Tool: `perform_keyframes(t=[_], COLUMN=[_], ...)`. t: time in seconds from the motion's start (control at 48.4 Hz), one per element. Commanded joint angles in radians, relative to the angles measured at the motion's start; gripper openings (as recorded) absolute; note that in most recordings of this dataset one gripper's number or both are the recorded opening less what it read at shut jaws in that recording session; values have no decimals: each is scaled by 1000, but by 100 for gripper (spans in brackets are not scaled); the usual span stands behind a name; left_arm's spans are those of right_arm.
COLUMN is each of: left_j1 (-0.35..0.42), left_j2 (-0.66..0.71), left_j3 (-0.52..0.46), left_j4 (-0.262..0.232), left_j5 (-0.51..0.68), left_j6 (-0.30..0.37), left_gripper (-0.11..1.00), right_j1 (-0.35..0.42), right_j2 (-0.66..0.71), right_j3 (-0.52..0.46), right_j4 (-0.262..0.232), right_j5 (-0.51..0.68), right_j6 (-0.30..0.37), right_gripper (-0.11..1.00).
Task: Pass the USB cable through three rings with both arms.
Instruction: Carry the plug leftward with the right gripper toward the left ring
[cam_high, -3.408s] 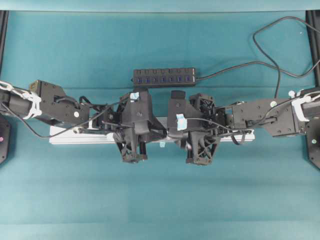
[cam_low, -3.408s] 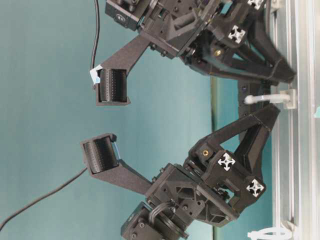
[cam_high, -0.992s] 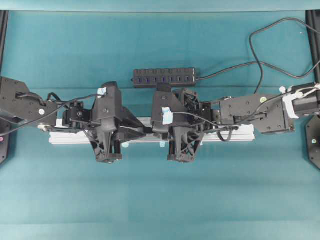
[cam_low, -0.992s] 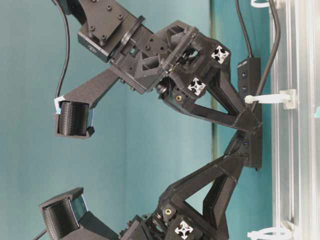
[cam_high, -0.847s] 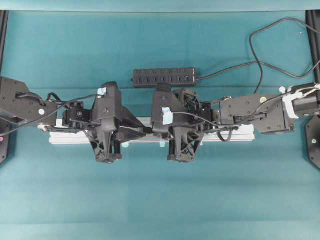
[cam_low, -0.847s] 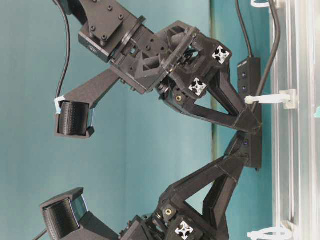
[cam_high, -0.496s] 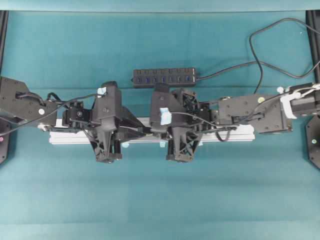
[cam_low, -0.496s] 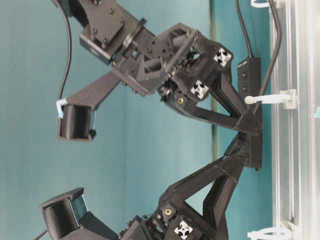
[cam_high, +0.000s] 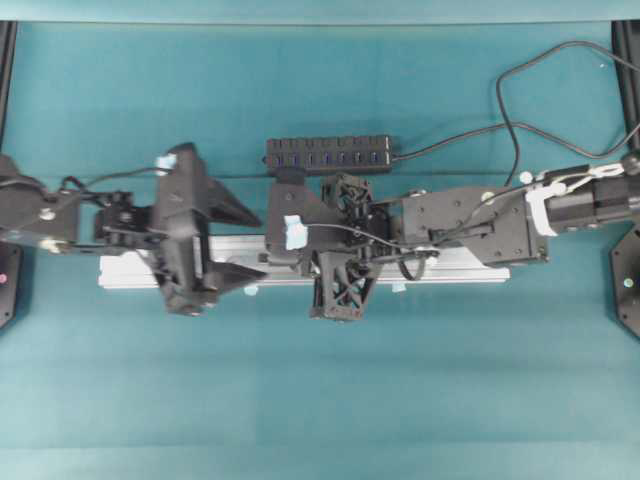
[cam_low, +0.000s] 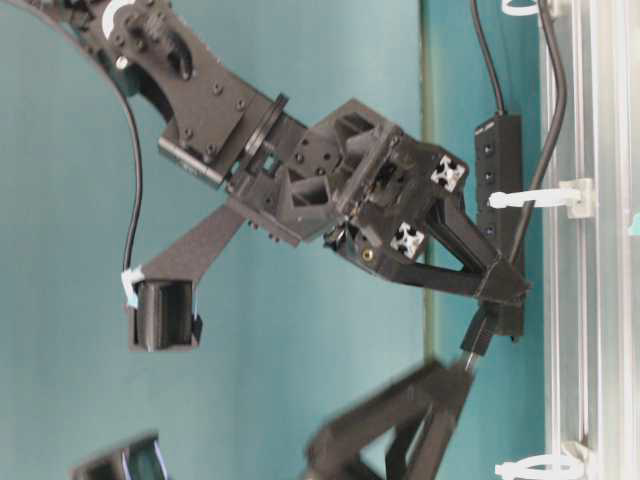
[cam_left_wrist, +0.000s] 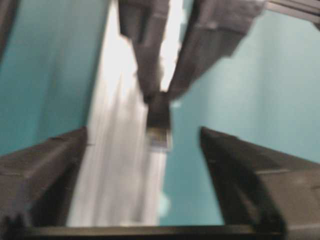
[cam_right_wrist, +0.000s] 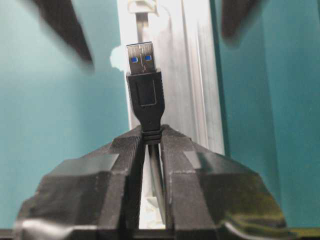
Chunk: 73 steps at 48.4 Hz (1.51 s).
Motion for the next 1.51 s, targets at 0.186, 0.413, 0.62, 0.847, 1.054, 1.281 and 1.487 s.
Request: perform_keyframes(t=[0.186,0.413,0.62,0.847,1.054,1.281,1.487], left_j1=[2,5,5,5,5,5,5], left_j2=[-160,-268,-337,-408,-428,-423,-426], left_j3=[71,133,153,153,161,161,163], left_j4=[2,2,2,2,2,2,2], left_j5=[-6,-6,121,288,290,290,290], left_j6=[-17,-17,-20,-18,-20,-18,-20], left_gripper=[89,89,89,89,89,89,88], right_j1=[11,12,17,17,17,12,9], right_j2=[34,78,109,146,181,207,225], right_j3=[-110,-190,-255,-301,-341,-362,-368], right_j4=[-2,2,12,26,64,66,66], right_j5=[104,186,291,333,334,345,356], right_j6=[-3,-5,-3,-3,-6,-5,-8], right_gripper=[-7,-7,-7,-7,-7,-7,-7])
